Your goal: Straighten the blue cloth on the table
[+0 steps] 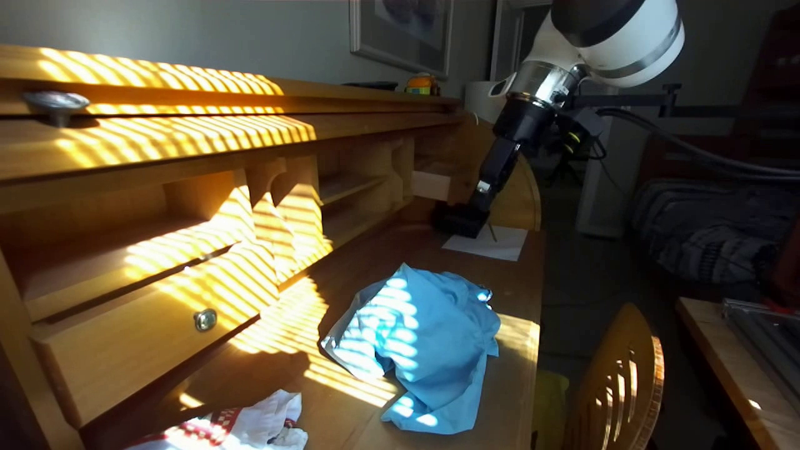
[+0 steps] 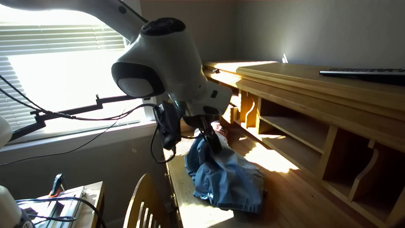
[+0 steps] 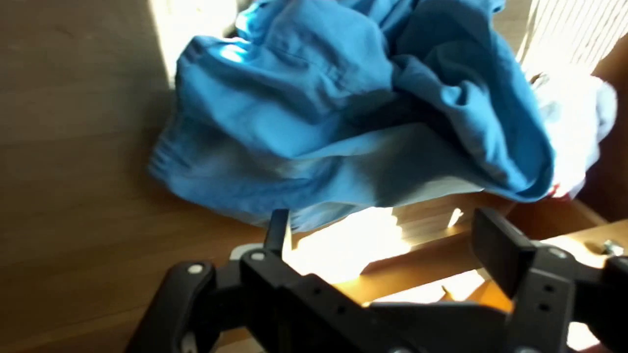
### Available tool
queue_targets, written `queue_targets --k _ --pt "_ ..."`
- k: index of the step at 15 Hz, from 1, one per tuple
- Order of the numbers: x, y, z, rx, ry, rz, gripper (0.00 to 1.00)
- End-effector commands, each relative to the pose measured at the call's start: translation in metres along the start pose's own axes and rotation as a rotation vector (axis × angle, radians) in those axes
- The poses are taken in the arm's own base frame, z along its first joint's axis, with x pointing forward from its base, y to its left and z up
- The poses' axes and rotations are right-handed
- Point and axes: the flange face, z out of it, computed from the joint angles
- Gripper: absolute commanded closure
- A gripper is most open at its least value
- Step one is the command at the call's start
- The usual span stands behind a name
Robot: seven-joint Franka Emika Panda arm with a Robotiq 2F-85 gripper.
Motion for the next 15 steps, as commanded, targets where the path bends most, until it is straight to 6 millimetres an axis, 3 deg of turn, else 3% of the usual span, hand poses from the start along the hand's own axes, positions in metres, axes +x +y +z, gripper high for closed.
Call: queue_targets --k 1,3,6,11,15 --pt "-0.014 0.082 -0.025 0.001 0.04 0.208 0.0" --pt "-0.021 0.119 -0.025 -0.005 0.049 0.326 0.0" --pt "-0.032 0.145 -0.011 0.024 0.057 0.488 0.0" --pt "-0.043 0.148 0.037 0.107 -0.02 0.709 0.0" --pt "-0.045 0.147 0.072 0.161 -0.112 0.767 0.0"
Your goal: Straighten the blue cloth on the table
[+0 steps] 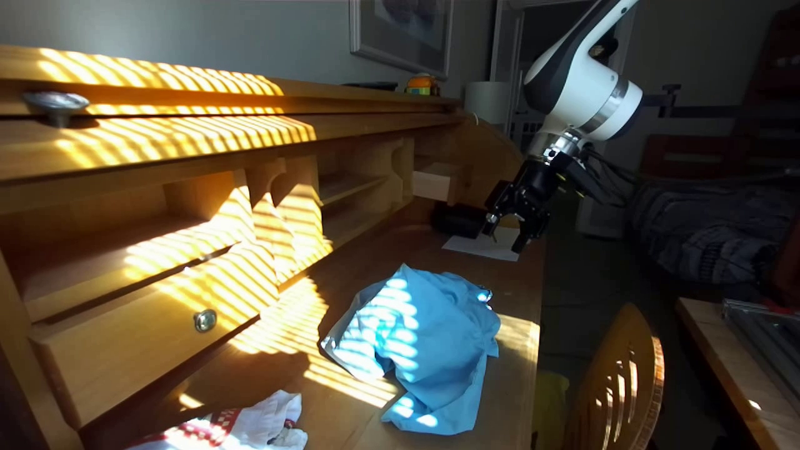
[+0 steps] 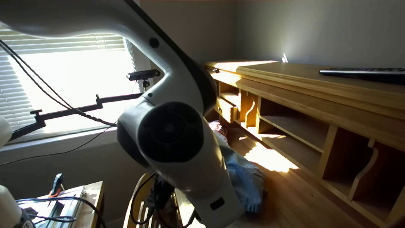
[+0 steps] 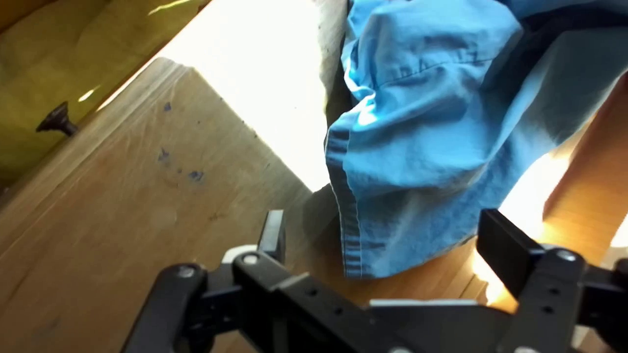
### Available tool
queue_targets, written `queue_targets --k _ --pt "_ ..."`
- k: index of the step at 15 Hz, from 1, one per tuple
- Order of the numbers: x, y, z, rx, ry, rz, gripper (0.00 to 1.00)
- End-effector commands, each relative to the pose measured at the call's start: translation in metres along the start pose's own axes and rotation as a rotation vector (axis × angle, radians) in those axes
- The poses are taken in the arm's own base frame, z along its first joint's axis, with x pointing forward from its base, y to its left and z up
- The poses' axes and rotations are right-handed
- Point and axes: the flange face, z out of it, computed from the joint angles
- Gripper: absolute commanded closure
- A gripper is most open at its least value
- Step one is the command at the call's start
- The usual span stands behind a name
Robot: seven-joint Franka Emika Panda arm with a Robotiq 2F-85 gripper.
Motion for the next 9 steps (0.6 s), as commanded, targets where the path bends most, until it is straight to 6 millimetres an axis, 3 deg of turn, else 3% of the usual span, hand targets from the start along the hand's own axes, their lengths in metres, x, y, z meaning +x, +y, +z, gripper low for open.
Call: queue_targets --k 1,9 --pt "0.009 0.0 0.029 0.013 -0.074 0.069 0.0" --pt "0.017 -0.007 0.071 -0.009 -0.121 0.051 0.0"
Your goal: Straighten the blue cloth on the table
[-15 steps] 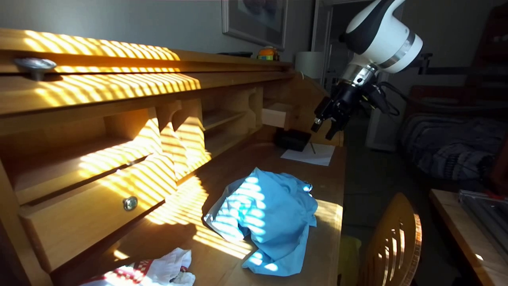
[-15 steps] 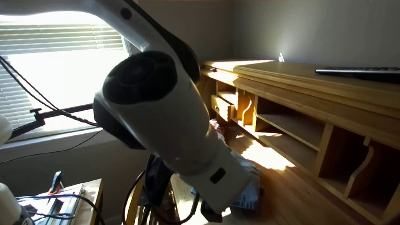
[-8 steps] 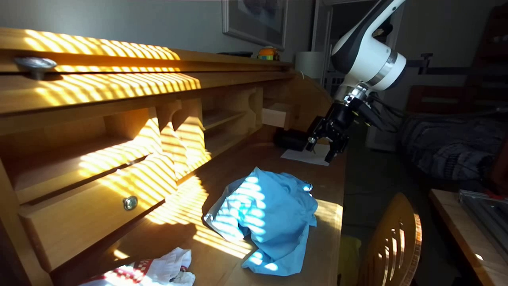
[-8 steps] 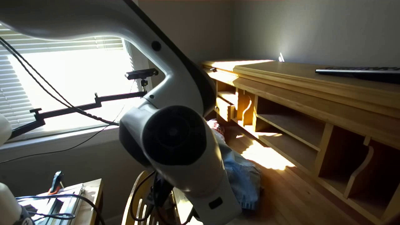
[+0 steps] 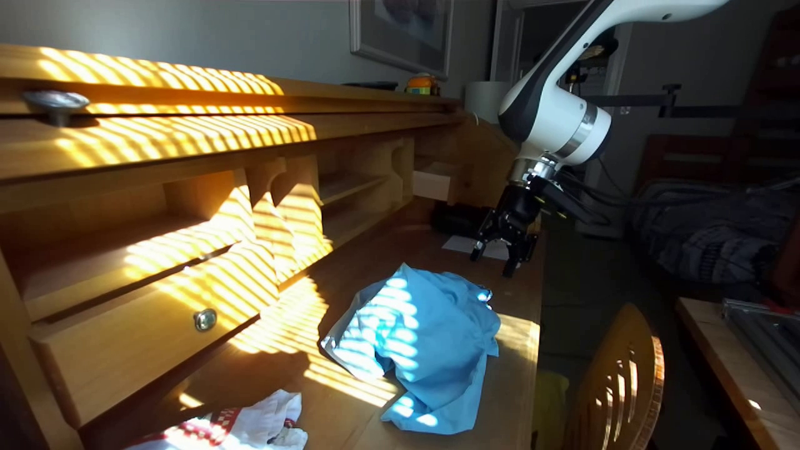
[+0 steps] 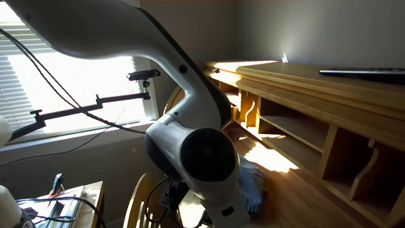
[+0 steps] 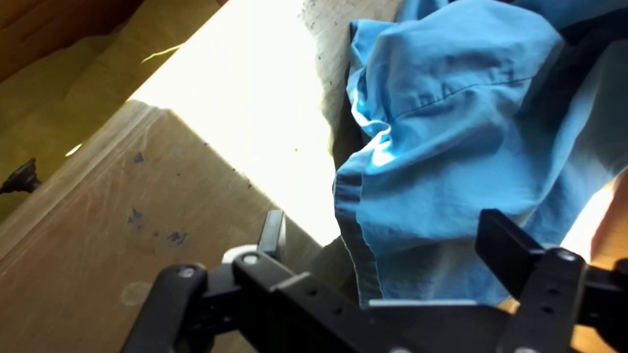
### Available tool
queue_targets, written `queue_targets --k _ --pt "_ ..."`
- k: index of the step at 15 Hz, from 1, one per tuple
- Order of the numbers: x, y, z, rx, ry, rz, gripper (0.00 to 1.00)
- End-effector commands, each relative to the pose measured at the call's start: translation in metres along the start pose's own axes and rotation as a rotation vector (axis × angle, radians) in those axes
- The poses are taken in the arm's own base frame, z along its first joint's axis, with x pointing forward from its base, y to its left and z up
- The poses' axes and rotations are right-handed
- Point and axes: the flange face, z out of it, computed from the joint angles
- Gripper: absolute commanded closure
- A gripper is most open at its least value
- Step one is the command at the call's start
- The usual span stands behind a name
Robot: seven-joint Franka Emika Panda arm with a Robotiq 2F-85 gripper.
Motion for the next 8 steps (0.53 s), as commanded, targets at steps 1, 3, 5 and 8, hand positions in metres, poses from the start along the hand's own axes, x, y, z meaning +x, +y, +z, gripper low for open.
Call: queue_targets --k 1,3,5,8 --pt "0.008 -0.007 0.018 0.015 -0.021 -0.012 0.0" --pt "0.009 -0.006 0.029 0.007 -0.031 -0.014 0.0" --pt "0.009 -0.004 0.039 0.006 -0.04 -0.02 0.0" --pt "0.013 -0.005 0.048 0.043 -0.014 -0.029 0.01"
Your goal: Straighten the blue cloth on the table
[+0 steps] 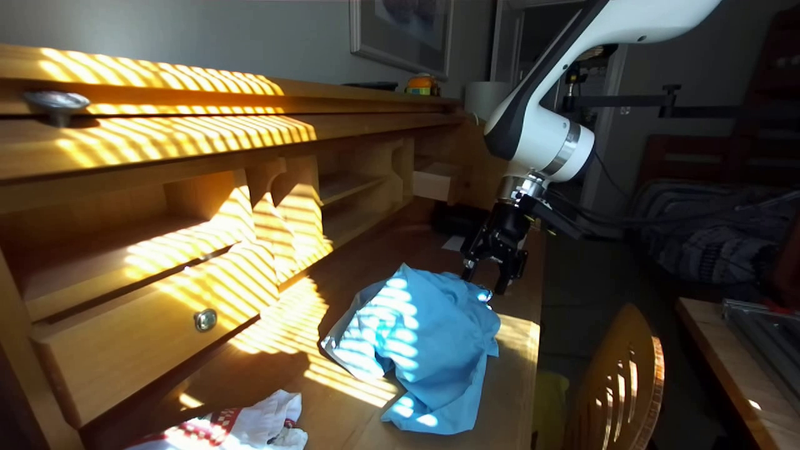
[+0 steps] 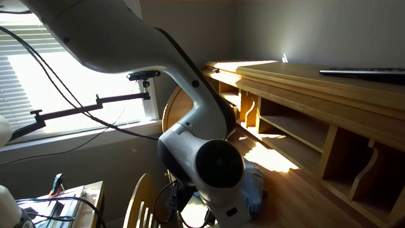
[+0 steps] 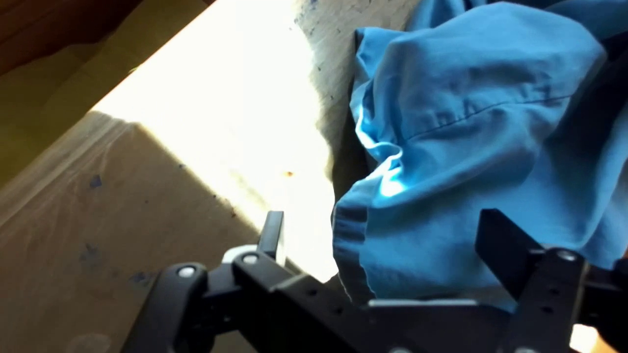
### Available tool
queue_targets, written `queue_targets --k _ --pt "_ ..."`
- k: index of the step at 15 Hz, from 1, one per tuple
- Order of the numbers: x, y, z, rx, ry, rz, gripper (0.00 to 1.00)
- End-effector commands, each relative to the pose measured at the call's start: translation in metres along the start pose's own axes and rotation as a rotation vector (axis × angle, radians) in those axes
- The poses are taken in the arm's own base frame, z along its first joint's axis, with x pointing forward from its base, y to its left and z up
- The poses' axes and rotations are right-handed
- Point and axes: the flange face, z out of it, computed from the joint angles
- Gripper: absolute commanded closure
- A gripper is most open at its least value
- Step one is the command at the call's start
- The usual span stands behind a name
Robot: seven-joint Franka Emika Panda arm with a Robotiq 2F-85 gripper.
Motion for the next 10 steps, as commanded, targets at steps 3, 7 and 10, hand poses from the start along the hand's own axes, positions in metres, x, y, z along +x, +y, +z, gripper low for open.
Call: queue_targets --k 3,7,10 --pt "0.0139 -0.003 0.0119 0.098 0.076 -0.028 0.31" --pt "0.0158 -0.0037 0.0056 0.15 0.118 -0.044 0.61" --pt "0.0171 -0.0002 0.0028 0.175 0.138 -0.05 0.81"
